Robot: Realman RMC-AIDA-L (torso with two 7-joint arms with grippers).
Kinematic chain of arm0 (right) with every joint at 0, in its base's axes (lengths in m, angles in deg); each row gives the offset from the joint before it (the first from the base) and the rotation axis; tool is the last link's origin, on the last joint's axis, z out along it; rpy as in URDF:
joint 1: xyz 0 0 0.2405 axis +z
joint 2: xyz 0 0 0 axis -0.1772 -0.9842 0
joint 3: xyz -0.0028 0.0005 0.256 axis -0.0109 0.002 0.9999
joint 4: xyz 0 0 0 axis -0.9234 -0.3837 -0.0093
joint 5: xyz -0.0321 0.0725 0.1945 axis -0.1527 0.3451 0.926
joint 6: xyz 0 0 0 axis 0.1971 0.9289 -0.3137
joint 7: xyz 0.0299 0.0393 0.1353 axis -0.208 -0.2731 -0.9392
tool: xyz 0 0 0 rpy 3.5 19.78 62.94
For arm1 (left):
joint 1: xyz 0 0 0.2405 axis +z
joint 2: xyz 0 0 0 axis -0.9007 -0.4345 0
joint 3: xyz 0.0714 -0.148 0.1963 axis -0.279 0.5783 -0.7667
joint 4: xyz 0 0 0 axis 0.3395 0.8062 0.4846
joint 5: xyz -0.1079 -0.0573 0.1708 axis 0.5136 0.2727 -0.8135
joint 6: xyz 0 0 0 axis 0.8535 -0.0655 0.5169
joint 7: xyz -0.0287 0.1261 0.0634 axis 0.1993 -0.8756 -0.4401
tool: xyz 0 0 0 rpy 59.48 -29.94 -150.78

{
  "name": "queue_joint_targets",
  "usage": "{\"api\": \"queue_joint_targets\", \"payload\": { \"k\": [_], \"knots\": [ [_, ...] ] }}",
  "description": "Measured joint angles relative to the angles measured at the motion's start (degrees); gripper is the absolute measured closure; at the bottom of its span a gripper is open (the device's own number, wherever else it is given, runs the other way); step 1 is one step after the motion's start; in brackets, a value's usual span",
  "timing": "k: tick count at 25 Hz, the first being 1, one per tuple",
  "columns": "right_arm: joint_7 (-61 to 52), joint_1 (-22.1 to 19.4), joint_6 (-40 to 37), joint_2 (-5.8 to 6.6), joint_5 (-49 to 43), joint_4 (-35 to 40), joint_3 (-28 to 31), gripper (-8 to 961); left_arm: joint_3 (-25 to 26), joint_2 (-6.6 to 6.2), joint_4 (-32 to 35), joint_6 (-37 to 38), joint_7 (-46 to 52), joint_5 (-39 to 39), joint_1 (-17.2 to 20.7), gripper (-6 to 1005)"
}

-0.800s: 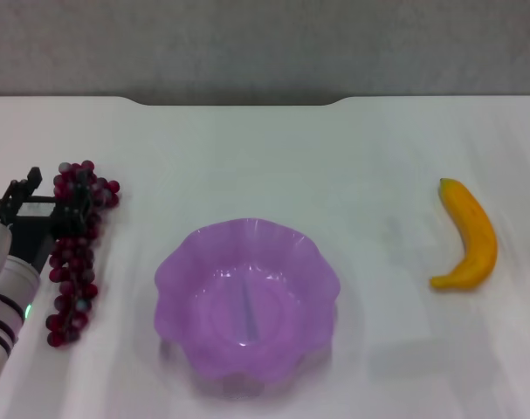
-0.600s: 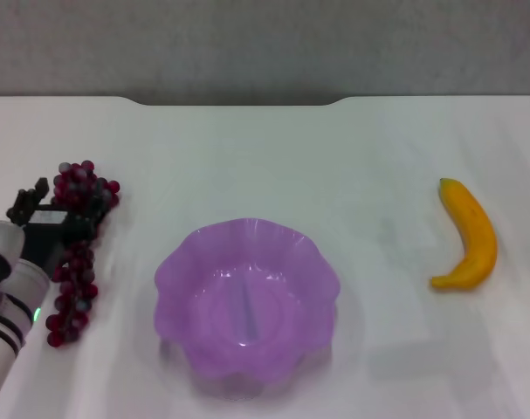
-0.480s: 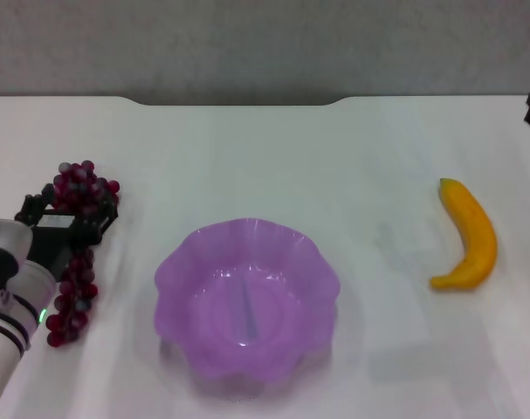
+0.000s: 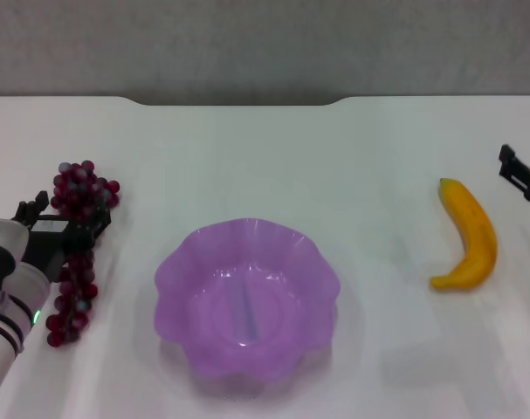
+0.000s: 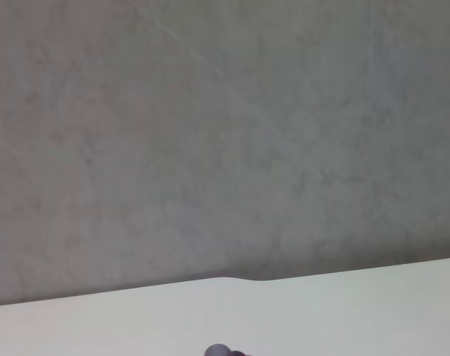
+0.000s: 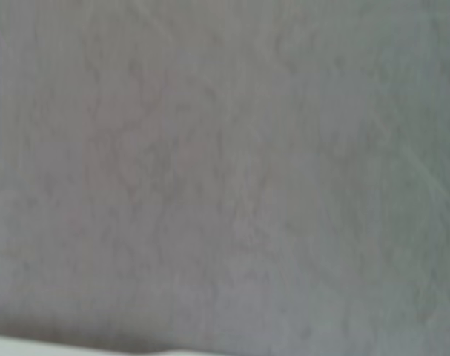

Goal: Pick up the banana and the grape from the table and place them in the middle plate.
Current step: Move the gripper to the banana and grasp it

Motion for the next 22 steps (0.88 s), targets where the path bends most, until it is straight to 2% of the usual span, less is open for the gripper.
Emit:
{"api": "queue_joint_targets", "payload": {
  "k": [11, 22],
  "knots": [
    [-0.95, -2.25, 6.88, -0.11, 0.00, -0.70, -2.48, 60, 0.34, 0.00, 0.14, -0.05, -0.09, 0.02, 0.13, 108],
    [-6.28, -1.11, 14.45, -0.15, 0.00, -0.16, -13.14, 61, 0.27, 0.02, 0.15, -0.07, -0.62, -0.46, 0.03, 108]
  ]
}}
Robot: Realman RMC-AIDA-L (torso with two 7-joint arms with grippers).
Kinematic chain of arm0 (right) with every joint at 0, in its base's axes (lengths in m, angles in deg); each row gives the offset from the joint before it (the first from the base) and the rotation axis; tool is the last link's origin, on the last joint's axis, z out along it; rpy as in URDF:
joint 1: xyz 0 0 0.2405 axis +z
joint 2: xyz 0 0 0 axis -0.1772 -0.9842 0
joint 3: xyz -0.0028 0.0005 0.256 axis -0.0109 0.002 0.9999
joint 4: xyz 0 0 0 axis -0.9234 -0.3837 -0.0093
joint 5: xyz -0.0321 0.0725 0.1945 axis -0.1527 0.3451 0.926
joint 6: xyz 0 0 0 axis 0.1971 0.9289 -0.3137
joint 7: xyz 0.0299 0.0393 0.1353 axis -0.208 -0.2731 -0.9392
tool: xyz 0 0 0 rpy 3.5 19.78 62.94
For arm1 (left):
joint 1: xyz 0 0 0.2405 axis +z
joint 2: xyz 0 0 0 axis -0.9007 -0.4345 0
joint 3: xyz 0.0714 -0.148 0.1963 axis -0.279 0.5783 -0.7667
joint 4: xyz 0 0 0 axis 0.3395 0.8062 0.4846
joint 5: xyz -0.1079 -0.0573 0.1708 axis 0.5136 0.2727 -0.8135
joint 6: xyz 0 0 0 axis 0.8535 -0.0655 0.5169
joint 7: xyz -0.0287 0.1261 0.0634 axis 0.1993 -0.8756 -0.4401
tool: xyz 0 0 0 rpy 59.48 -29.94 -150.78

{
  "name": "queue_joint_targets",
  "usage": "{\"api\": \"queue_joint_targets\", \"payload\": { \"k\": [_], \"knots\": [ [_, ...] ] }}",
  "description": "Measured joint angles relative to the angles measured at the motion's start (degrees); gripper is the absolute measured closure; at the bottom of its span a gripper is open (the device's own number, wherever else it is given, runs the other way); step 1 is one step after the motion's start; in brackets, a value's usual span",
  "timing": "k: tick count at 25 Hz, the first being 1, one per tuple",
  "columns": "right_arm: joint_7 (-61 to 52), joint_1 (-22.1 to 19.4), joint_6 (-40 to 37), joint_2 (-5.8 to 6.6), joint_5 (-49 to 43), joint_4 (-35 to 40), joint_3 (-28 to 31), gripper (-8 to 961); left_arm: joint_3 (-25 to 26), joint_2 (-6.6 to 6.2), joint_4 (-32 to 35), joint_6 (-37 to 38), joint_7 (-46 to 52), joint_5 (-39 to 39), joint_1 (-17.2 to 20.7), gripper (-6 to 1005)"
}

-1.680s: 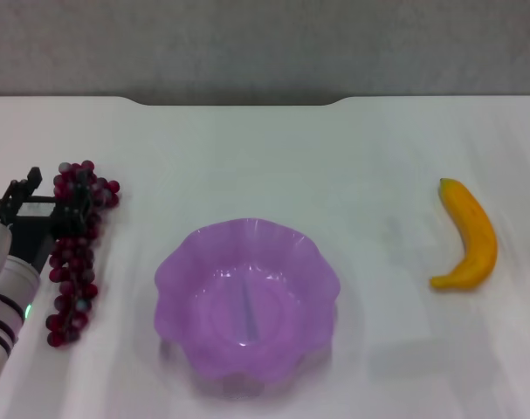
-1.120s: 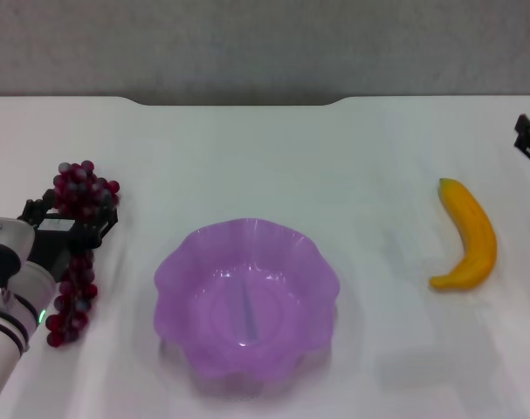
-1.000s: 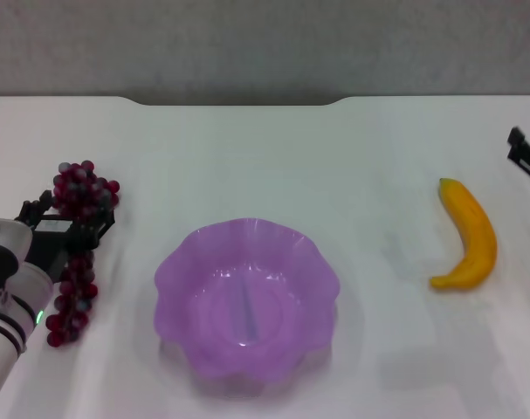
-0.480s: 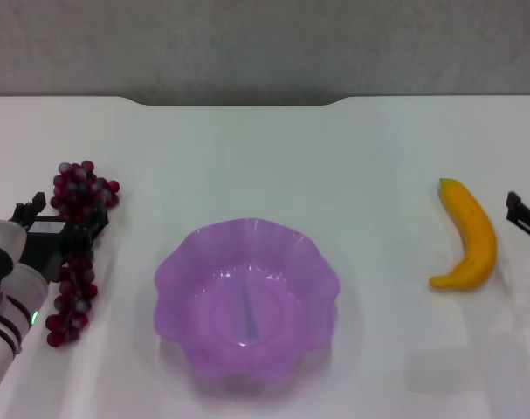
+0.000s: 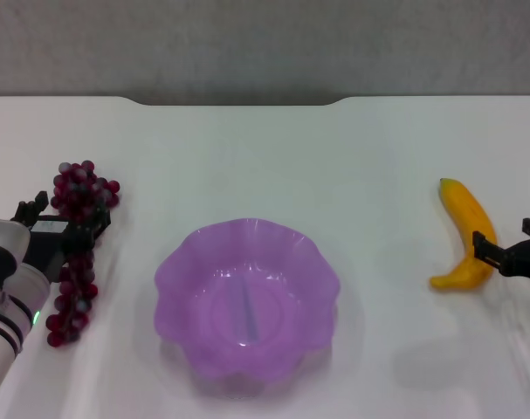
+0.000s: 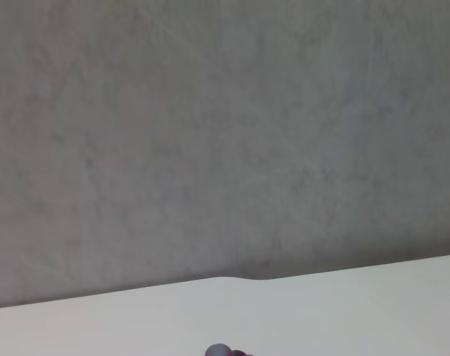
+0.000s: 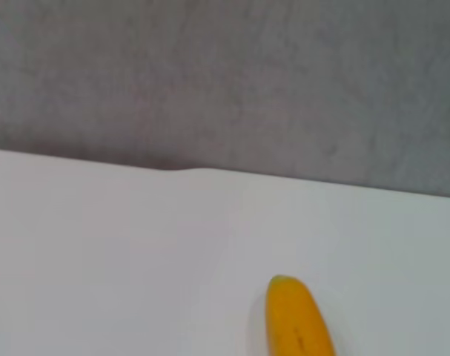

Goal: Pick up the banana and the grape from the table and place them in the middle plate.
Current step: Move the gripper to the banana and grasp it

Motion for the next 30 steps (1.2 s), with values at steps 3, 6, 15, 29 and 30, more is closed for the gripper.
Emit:
{"api": "queue_joint_targets", "payload": {
  "k": [3, 6, 15, 29, 30],
  "knots": [
    [-0.21, 0.00, 0.14, 0.01, 0.01, -0.16, -0.56, 62, -0.03, 0.05, 0.00, -0.03, -0.50, 0.01, -0.02, 108],
    [-0.50, 0.00, 0.69, -0.02, 0.01, -0.44, -1.21, 62, -0.03, 0.07, 0.00, -0.05, -0.52, 0.00, -0.03, 108],
    [-0.57, -0.55, 2.93, -0.18, 0.12, -0.44, -2.25, 63, -0.32, 0.07, -0.01, -0.07, -0.52, -0.05, -0.07, 108],
    [-0.58, 0.73, 3.20, 0.28, -0.04, 5.05, -2.78, 65, -0.61, 0.24, -0.01, -0.11, -1.70, -0.07, -0.07, 108],
    [-0.58, 0.79, 3.28, 0.29, -0.04, 5.15, -2.77, 65, -0.63, 0.25, -0.02, -0.13, -1.71, -0.06, -0.07, 108]
  ]
}}
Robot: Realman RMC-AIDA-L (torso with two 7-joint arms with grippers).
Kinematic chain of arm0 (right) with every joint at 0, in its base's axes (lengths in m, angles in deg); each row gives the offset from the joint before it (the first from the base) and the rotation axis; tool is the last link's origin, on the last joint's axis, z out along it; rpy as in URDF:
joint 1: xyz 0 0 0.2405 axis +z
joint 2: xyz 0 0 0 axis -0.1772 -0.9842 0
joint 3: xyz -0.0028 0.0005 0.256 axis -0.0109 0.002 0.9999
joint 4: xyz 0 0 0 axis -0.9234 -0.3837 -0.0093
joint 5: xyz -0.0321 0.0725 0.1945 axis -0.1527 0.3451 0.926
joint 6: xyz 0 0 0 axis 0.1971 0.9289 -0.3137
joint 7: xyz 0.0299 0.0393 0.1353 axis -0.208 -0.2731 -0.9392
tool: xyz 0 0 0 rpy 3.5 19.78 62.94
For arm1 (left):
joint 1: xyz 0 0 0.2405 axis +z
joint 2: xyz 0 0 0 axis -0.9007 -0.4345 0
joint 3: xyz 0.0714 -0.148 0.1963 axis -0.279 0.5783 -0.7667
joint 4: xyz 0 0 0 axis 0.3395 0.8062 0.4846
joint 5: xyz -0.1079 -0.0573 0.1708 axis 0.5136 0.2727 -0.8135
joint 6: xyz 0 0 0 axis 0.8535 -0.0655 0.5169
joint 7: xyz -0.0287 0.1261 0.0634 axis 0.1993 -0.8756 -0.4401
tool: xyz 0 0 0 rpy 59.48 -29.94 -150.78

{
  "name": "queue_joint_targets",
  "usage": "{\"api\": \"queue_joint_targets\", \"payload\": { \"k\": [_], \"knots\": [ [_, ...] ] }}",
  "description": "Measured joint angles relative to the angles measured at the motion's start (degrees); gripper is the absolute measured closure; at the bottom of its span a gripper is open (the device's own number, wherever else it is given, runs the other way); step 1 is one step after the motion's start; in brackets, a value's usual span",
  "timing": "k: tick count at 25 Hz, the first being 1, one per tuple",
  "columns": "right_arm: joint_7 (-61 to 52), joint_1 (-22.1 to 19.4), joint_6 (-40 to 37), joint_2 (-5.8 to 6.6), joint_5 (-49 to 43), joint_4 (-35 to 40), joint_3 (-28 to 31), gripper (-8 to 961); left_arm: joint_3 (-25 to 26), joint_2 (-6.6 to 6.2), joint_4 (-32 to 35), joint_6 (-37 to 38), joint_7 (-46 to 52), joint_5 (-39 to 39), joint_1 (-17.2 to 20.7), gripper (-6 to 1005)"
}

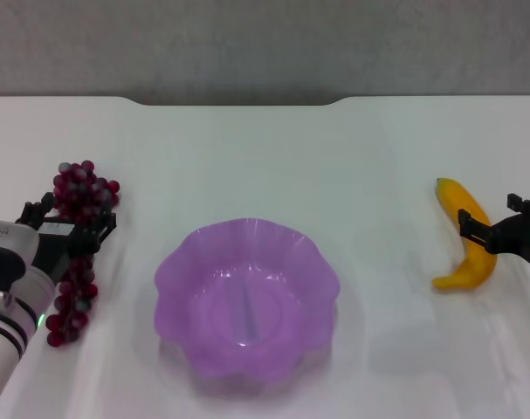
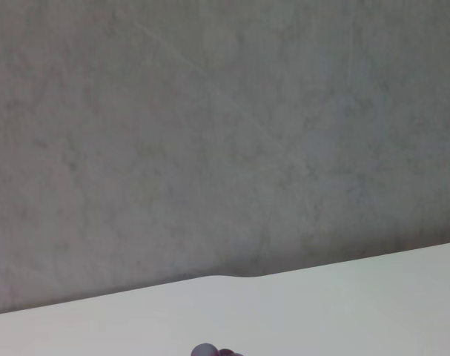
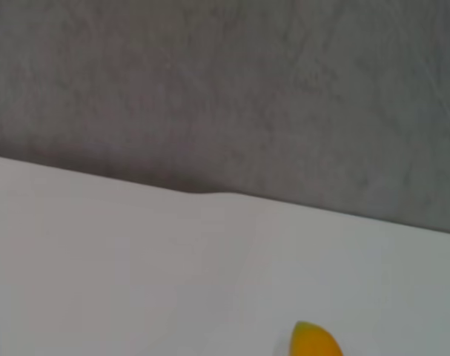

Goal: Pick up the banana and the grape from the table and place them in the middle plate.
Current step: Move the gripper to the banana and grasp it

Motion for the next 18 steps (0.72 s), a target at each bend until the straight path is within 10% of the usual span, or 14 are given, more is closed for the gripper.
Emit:
{"api": "queue_joint_targets", "payload": {
  "k": [18],
  "knots": [
    [0.01, -0.25, 3.33, 0.01, 0.05, -2.87, -0.79, 65, 0.00, -0.01, -0.38, -2.17, -0.05, 0.01, 0.00, 107]
  ]
}}
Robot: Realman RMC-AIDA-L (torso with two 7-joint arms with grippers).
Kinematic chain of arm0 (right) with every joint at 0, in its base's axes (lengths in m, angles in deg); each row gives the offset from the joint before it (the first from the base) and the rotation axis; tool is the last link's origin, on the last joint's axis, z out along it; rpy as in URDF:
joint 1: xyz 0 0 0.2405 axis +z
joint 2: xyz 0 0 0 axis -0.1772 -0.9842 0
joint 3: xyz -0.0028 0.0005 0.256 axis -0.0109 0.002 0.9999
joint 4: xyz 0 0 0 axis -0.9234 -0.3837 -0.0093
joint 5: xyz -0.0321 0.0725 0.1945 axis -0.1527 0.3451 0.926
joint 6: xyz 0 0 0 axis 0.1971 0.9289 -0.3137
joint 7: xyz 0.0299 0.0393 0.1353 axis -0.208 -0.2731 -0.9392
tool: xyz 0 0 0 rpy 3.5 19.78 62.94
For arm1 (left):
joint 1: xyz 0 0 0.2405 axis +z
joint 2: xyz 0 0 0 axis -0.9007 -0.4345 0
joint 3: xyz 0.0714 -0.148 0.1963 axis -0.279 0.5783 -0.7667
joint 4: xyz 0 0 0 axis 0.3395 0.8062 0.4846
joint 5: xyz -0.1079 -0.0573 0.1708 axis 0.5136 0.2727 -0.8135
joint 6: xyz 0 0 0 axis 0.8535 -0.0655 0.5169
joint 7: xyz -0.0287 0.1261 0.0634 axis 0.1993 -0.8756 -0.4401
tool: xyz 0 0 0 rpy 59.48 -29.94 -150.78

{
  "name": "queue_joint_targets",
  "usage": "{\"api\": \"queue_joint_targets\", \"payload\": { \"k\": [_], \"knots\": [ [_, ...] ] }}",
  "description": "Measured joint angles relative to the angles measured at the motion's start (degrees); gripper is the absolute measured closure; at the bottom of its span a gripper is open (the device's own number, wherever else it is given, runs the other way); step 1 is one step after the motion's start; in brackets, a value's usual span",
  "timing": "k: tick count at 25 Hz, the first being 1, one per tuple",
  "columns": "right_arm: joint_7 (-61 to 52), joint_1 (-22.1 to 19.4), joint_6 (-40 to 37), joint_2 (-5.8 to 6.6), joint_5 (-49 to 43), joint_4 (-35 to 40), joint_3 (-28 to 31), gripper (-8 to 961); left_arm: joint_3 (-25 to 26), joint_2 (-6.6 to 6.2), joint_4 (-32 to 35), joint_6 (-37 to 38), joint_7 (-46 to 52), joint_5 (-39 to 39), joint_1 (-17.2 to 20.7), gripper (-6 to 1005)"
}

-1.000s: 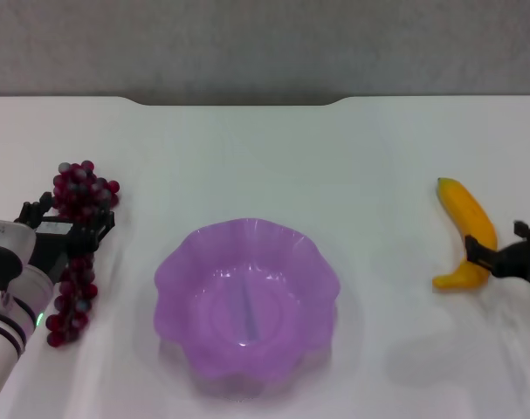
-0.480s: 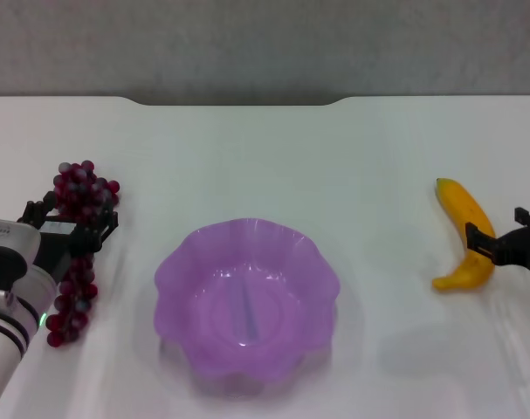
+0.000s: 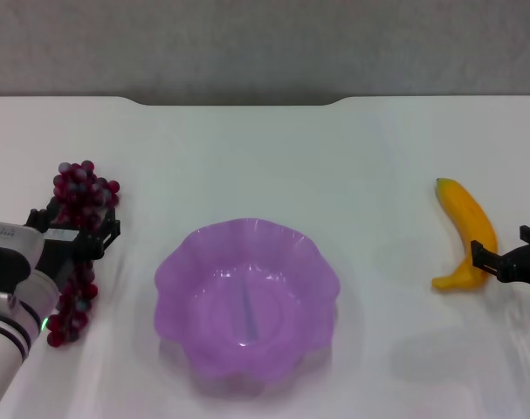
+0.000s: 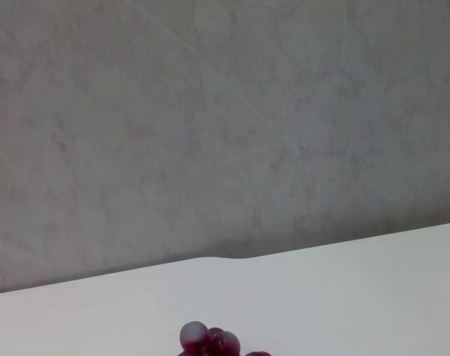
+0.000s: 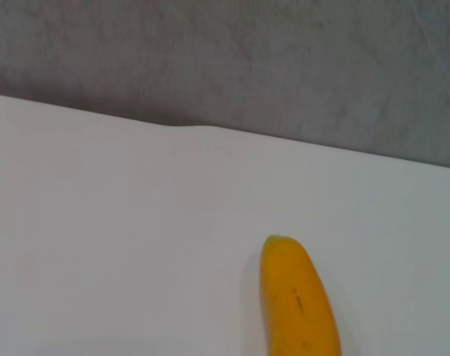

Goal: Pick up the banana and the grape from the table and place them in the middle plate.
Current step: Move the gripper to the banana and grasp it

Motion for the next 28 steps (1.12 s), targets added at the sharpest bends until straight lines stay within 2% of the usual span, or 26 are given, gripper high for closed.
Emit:
{"api": "queue_joint_targets", "payload": {
  "k": [15, 28],
  "knots": [
    [0.55, 2.19, 0.36, 0.71, 0.00, -0.04, -0.62, 69, 0.00, 0.10, 0.16, -0.16, 0.00, 0.00, -0.55, 107],
    [0.36, 1.52, 1.76, 0.16, 0.00, -2.61, -1.69, 70, 0.00, 0.10, -0.11, -0.75, -0.09, -0.07, -0.75, 107]
  ]
}}
